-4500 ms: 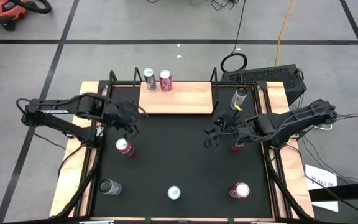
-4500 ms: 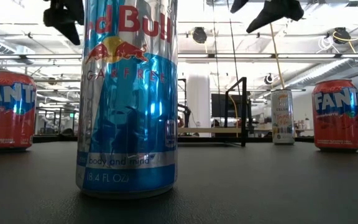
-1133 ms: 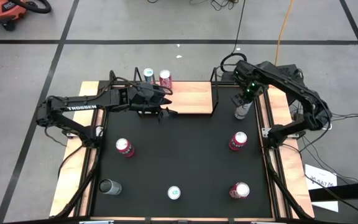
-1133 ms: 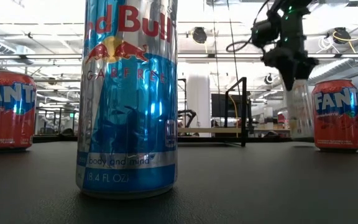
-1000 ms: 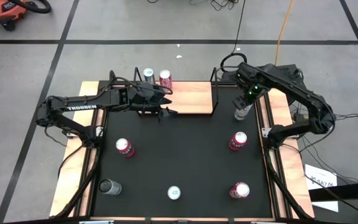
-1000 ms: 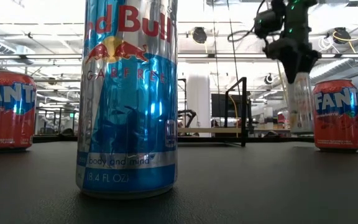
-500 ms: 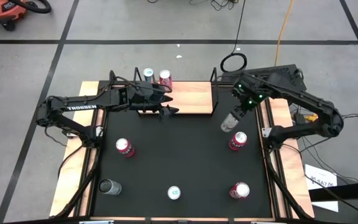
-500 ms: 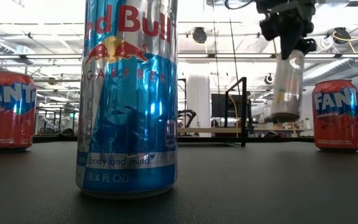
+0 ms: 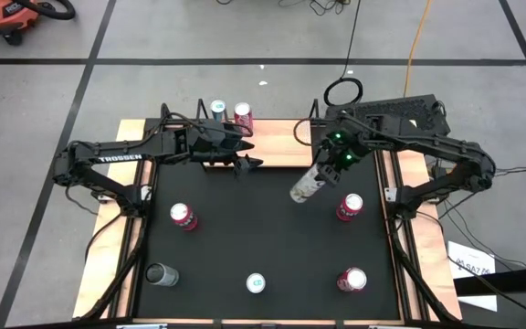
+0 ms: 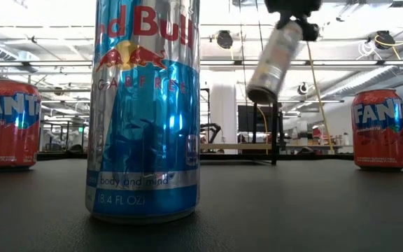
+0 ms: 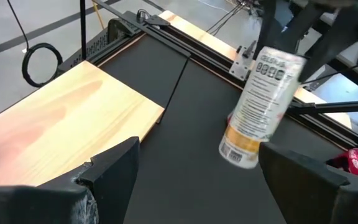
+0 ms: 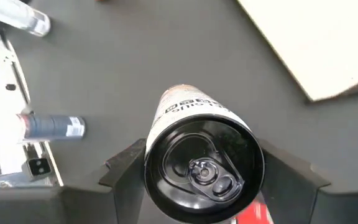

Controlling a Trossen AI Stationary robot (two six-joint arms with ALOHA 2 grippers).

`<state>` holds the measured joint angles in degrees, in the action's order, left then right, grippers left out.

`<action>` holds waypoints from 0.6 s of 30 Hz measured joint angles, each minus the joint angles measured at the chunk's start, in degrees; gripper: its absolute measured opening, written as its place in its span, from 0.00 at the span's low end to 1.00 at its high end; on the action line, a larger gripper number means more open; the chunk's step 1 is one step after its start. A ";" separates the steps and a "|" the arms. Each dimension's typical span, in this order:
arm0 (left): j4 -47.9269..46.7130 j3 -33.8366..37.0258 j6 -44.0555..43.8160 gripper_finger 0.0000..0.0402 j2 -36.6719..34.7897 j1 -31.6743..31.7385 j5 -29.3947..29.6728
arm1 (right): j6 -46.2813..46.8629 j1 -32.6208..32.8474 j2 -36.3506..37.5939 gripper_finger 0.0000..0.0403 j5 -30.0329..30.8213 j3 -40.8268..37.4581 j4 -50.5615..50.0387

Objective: Place canned beverage on shelf
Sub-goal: Put the top white yellow soda can on the shelf

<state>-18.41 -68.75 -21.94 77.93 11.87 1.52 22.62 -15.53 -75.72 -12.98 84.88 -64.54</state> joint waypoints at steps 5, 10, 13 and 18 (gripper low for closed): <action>-0.09 0.00 -0.09 0.82 0.00 0.21 0.07 | -3.36 0.62 -7.22 0.60 6.67 9.29 -0.76; -0.24 -0.02 -0.22 0.82 0.00 0.14 0.30 | -8.11 -0.66 -17.23 0.60 11.87 20.93 -5.49; -1.15 0.00 -0.23 0.82 0.00 0.14 0.49 | -11.96 -1.75 -23.83 0.60 14.22 28.36 -8.81; -5.38 0.00 -1.72 0.82 0.00 0.12 2.77 | -18.06 -4.72 -33.48 0.60 16.88 37.87 -11.82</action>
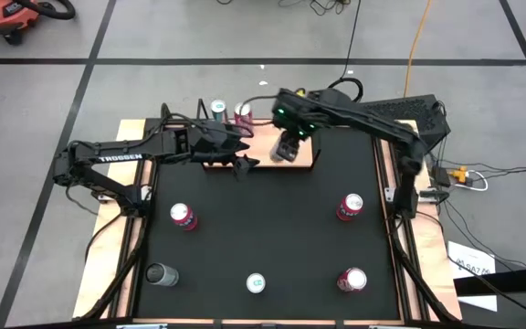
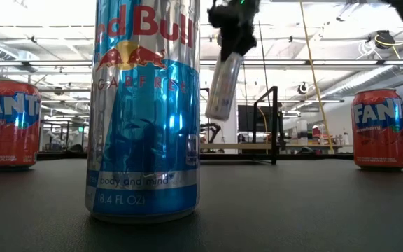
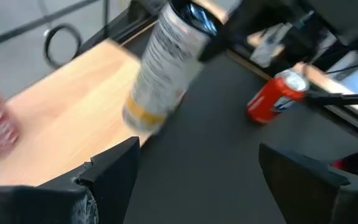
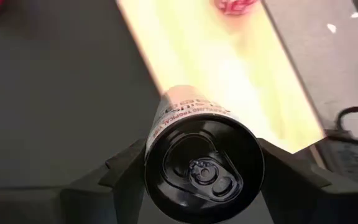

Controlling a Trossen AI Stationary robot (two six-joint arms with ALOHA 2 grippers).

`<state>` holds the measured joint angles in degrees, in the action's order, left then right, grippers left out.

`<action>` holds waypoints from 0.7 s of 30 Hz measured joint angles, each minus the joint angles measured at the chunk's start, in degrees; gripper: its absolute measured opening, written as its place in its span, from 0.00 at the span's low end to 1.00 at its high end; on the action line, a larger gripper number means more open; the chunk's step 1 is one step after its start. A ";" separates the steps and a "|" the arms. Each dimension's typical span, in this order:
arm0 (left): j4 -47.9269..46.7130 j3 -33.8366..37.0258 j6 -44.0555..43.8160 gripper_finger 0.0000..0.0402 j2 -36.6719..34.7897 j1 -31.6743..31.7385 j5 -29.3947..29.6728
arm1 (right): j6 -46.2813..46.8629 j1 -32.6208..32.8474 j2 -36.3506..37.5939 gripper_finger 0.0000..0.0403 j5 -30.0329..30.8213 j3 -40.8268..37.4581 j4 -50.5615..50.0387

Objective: Place canned beverage on shelf
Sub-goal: Put the top white yellow soda can on the shelf

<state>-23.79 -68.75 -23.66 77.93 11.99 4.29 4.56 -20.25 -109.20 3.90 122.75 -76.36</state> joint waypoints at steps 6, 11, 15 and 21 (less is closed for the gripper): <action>-8.50 0.00 -1.58 0.82 -0.13 0.04 2.83 | -5.90 -3.97 -7.74 0.60 1.70 4.73 0.63; -12.34 0.00 -1.50 0.82 -0.15 0.05 5.25 | -8.00 -5.90 -11.14 0.60 3.84 6.15 2.06; -12.72 0.00 -1.47 0.82 -0.15 0.74 5.82 | -8.59 -6.10 -11.40 0.60 3.82 6.23 1.80; -12.53 0.00 -1.39 0.82 -0.17 3.07 5.89 | -9.85 -6.03 -11.33 0.60 3.56 6.23 2.13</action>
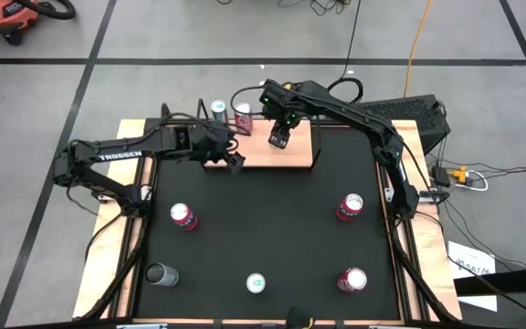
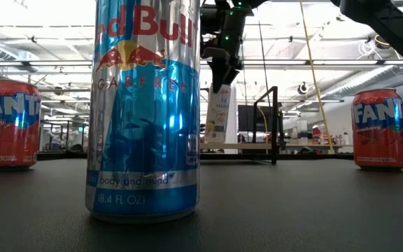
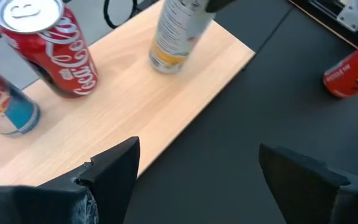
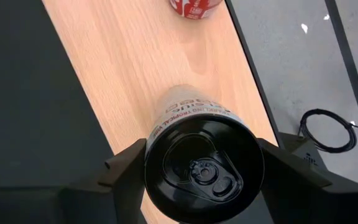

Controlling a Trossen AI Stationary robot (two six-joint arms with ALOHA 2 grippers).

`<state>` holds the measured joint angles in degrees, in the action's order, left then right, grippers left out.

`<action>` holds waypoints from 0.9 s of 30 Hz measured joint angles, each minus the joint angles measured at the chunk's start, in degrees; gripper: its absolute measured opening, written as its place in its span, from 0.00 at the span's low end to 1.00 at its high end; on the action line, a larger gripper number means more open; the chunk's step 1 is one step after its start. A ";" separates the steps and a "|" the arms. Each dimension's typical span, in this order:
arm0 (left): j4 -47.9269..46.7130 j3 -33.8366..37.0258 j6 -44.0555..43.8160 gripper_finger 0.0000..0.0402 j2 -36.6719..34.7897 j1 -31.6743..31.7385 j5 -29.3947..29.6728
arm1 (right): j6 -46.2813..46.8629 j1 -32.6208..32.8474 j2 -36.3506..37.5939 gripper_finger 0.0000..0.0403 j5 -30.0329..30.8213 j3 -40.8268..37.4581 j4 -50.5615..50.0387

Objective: Place canned beverage on shelf
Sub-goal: Put the top white yellow soda can on the shelf

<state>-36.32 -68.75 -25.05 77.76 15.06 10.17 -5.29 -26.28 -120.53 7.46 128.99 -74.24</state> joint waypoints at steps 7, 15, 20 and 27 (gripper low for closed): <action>3.62 0.00 2.03 0.82 -0.02 2.39 -2.88 | 0.03 0.02 0.00 0.72 0.02 -0.02 1.45; 11.31 0.00 9.87 0.82 -0.04 5.04 -4.51 | 1.54 0.09 1.30 0.95 -0.06 -0.04 3.49; 18.37 0.00 13.86 0.82 0.43 9.02 -10.33 | 3.01 0.11 6.27 0.97 -0.19 -0.04 3.96; 29.66 0.00 22.64 0.82 3.82 12.34 -17.75 | 6.69 -1.59 15.88 0.98 -4.95 -0.04 3.14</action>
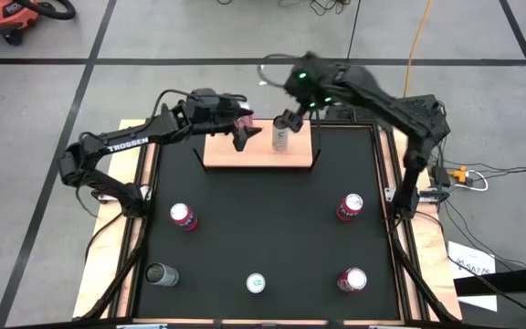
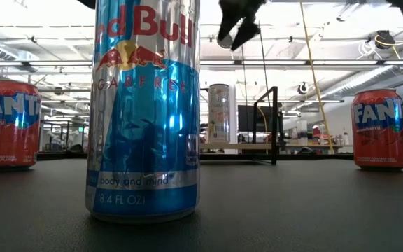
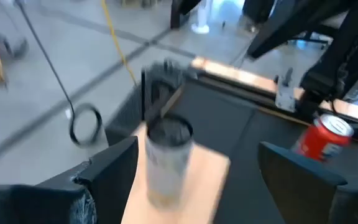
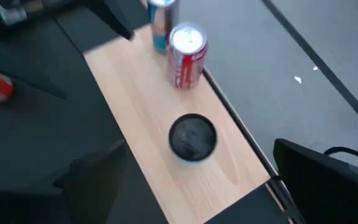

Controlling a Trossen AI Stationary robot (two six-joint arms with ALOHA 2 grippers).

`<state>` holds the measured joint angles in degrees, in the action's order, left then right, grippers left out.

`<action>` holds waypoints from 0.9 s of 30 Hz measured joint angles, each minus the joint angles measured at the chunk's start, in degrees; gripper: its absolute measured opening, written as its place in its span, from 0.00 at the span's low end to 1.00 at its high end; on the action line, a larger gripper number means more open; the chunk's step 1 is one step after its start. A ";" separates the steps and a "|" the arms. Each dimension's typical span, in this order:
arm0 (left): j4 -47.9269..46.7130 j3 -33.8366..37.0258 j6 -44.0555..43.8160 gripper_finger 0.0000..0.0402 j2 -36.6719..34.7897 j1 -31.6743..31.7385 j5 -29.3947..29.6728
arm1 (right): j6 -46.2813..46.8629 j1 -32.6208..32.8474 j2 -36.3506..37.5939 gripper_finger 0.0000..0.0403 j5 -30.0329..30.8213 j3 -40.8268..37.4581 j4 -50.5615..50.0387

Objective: Place canned beverage on shelf
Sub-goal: Put the top white yellow soda can on the shelf

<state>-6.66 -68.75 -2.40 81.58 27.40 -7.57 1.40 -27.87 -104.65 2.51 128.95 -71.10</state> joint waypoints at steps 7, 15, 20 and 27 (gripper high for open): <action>13.33 0.00 6.26 0.82 6.92 0.79 -1.66 | 3.71 -0.62 8.46 0.98 -0.46 0.00 -0.46; 21.40 0.00 6.18 0.82 14.31 2.73 -6.78 | 7.82 -0.65 13.50 0.98 1.99 0.00 -3.26; 24.53 0.00 8.92 0.82 17.28 2.97 -9.07 | 9.56 -0.53 14.34 0.98 3.82 0.00 -5.27; 25.85 0.00 9.32 0.82 20.64 2.97 -9.28 | 10.81 -0.53 14.26 0.98 3.86 -0.07 -6.38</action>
<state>19.19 -68.75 6.92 102.21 30.37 -16.85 12.21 -28.40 -90.38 6.37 128.88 -77.48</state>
